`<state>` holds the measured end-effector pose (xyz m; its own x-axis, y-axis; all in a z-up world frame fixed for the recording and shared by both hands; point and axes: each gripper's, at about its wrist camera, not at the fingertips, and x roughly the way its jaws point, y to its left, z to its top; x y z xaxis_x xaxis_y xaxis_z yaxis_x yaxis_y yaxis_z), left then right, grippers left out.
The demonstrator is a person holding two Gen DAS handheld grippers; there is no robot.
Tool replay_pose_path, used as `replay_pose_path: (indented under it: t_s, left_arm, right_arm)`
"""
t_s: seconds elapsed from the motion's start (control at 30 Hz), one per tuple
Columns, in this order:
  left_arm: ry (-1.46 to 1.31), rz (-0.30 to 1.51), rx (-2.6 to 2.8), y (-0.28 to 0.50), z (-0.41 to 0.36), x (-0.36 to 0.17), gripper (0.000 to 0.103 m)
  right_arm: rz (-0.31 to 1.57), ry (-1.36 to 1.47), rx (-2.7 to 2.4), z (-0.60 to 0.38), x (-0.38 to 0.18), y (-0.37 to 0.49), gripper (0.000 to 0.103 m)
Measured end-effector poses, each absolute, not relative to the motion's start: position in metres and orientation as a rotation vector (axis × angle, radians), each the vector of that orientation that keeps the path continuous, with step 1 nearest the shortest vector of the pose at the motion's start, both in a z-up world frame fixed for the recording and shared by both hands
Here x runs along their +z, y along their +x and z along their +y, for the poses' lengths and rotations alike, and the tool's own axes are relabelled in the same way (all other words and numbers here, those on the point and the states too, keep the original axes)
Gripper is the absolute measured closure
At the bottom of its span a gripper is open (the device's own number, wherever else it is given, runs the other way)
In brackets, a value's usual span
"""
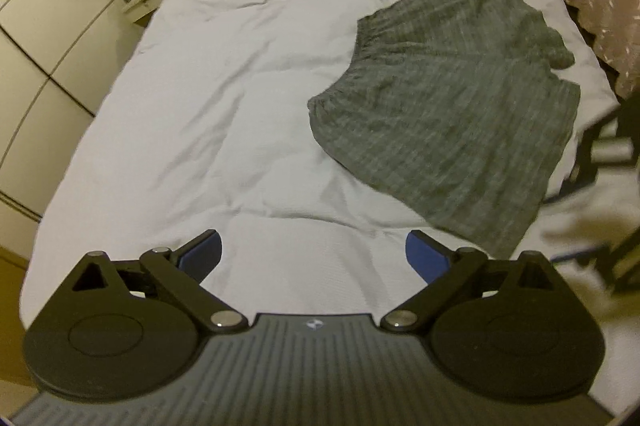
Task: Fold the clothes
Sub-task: 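Grasp the shorts waistband with the right gripper while the left gripper grasps the other waistband end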
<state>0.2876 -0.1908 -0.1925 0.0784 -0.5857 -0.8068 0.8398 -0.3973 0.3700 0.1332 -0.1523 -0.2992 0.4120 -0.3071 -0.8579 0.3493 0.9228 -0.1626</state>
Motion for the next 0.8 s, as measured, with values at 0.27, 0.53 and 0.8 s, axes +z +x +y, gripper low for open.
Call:
replay_pose_path:
  t_s: [0.27,0.53,0.8]
  left_arm:
    - [1.229,0.327,-1.634,0.304,-0.207,-0.231,0.006]
    - [1.343,0.194,-1.703,0.304,-0.227,-0.252,0.006]
    - [1.510,-0.161,-1.844,0.282,-0.286,-0.304,0.010]
  right_arm:
    - [1.198,-0.196,-0.493,-0.150,-0.370,0.170,0.070]
    - [1.113,-0.076,-0.474,-0.181,-0.315,0.147,0.097]
    - [0.950,0.225,-0.523,-0.216,-0.241,0.110,0.095]
